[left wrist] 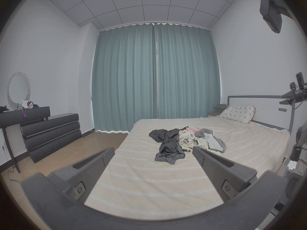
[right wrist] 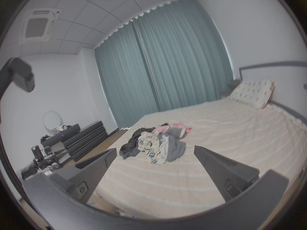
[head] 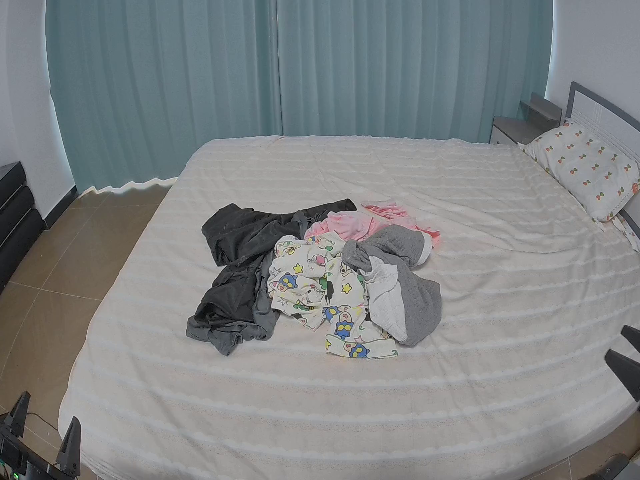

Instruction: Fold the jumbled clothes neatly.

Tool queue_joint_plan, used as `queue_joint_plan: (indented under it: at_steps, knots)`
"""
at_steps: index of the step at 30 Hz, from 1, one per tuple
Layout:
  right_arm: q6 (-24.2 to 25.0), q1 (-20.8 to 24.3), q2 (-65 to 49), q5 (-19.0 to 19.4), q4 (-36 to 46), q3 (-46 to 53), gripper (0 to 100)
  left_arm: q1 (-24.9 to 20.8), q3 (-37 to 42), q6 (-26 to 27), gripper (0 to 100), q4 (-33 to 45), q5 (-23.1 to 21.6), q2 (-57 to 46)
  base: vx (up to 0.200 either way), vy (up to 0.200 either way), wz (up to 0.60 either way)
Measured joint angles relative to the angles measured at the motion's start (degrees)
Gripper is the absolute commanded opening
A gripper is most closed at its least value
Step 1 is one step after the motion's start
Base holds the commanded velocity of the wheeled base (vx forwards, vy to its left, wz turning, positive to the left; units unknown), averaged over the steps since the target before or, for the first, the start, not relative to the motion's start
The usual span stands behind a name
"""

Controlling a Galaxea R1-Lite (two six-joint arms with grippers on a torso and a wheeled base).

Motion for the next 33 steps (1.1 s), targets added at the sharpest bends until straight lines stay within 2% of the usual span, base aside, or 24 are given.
queue_joint_plan:
  at_steps: [8, 18, 28, 33]
  knots:
    - [5.5, 5.2, 21.2, 1.7, -9.7, -2.6, 100, 0.0, 0.0, 0.0, 100, 0.0, 0.0, 0.0, 0.0, 0.0, 0.0]
    - [12.1, 11.0, 50.4, 0.2, -21.3, -10.3, 100, 0.0, 0.0, 0.0, 100, 0.0, 0.0, 0.0, 0.0, 0.0, 0.0]
    - [18.2, 15.4, 78.8, -5.4, -29.1, -25.4, 100, 0.0, 0.0, 0.0, 100, 0.0, 0.0, 0.0, 0.0, 0.0, 0.0]
    - [20.4, 18.3, 93.7, -10.8, -31.7, -35.9, 100, 0.0, 0.0, 0.0, 100, 0.0, 0.0, 0.0, 0.0, 0.0, 0.0]
